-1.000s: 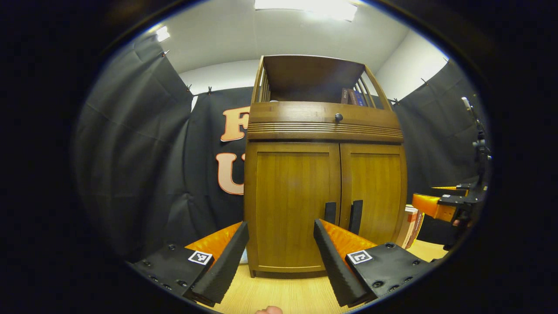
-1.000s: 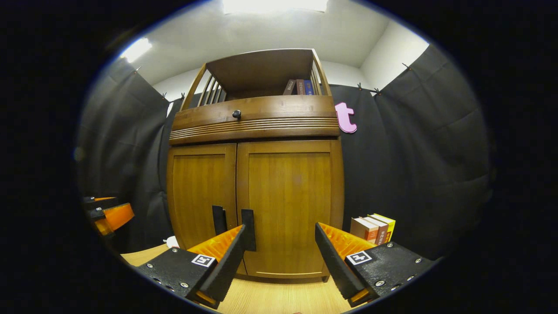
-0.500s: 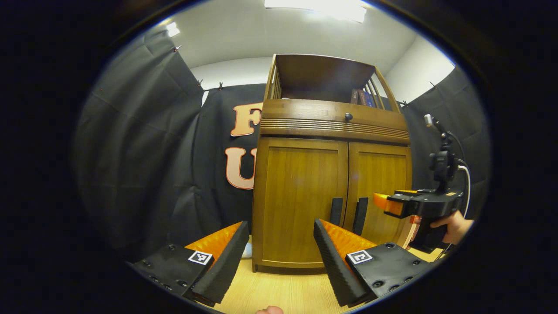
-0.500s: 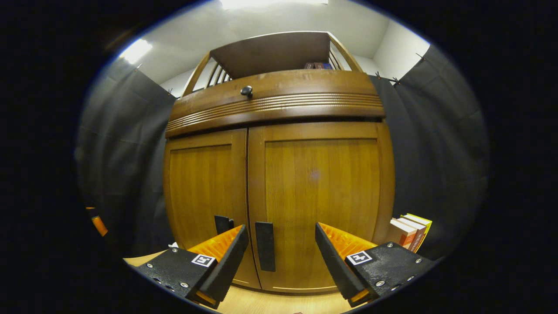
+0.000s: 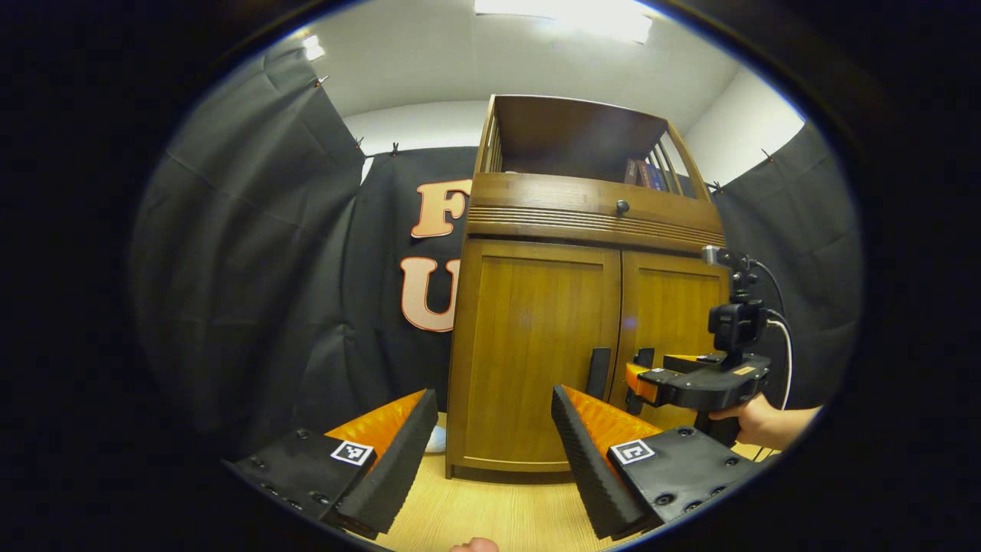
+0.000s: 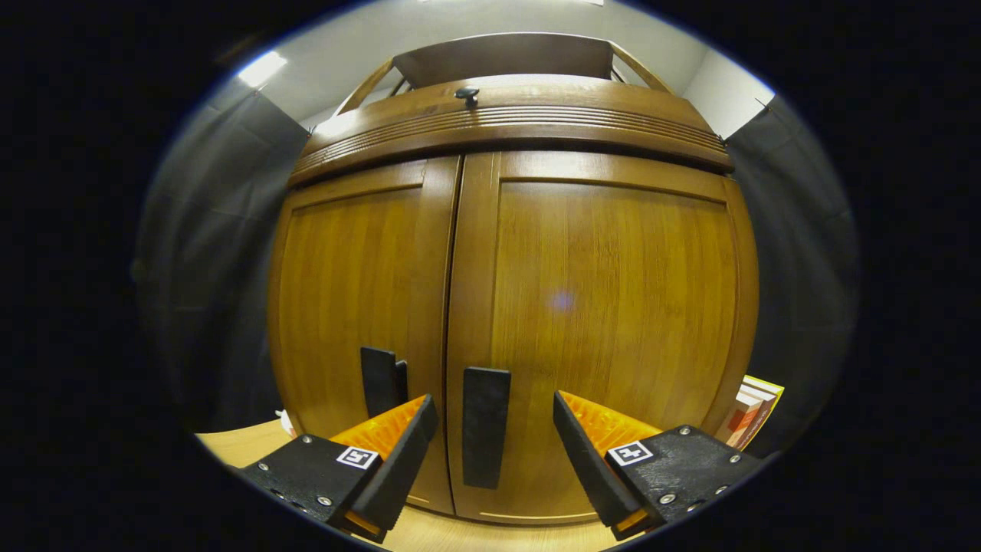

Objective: Open the right door of the double-door shoe cabinet with the right hand, and open the left door with the left hand.

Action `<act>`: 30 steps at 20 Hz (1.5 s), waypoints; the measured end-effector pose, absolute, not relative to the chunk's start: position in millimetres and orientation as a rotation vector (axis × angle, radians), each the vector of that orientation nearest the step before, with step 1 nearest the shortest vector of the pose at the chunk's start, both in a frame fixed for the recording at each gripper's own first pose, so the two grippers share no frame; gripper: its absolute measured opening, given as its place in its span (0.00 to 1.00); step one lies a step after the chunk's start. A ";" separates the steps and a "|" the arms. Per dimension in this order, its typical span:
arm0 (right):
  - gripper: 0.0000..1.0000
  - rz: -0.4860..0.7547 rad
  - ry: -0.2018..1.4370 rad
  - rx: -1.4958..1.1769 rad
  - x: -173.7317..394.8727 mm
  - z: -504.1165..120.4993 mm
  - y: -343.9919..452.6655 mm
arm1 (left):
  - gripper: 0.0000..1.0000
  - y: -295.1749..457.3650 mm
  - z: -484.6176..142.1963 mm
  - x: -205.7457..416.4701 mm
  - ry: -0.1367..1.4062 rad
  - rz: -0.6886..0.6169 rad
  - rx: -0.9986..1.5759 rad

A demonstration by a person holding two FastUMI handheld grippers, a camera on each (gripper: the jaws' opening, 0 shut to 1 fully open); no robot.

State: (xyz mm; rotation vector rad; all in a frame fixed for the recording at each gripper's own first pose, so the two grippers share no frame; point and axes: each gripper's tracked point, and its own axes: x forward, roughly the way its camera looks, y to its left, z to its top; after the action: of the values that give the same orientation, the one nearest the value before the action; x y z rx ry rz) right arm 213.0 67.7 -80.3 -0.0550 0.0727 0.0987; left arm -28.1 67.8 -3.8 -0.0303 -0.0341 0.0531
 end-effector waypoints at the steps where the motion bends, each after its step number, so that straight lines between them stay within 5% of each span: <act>1: 0.92 0.107 0.075 -0.040 216.8 -83.5 72.1 | 0.97 67.3 -5.0 -27.1 -0.029 0.052 -0.024; 4: 0.84 0.073 0.118 -0.004 230.3 -99.5 68.4 | 0.96 61.3 -3.8 -23.0 -0.024 0.042 -0.007; 7: 0.58 0.032 0.088 -0.008 228.9 -94.9 61.7 | 0.97 55.2 -2.4 -21.7 -0.032 0.043 -0.027; 8: 0.61 0.038 0.088 0.005 229.3 -95.5 64.1 | 0.97 51.2 -2.0 -18.9 -0.028 0.036 -0.026; 9: 0.50 0.040 0.086 0.015 229.0 -97.3 65.5 | 0.98 47.6 -2.2 -19.6 -0.028 0.027 -0.026; 16: 0.26 0.076 0.127 0.050 234.9 -102.3 72.6 | 0.97 41.4 4.0 -25.8 -0.060 0.016 0.009; 30: 0.22 0.101 0.146 0.022 213.9 -102.1 72.5 | 0.96 9.3 6.8 -48.5 -0.061 -0.034 -0.018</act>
State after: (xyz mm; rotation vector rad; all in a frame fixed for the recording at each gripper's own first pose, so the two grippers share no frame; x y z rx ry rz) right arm 213.9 72.5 -102.1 0.0223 0.1457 0.1011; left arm -48.5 9.3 6.8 -0.0180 -0.0614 -0.0342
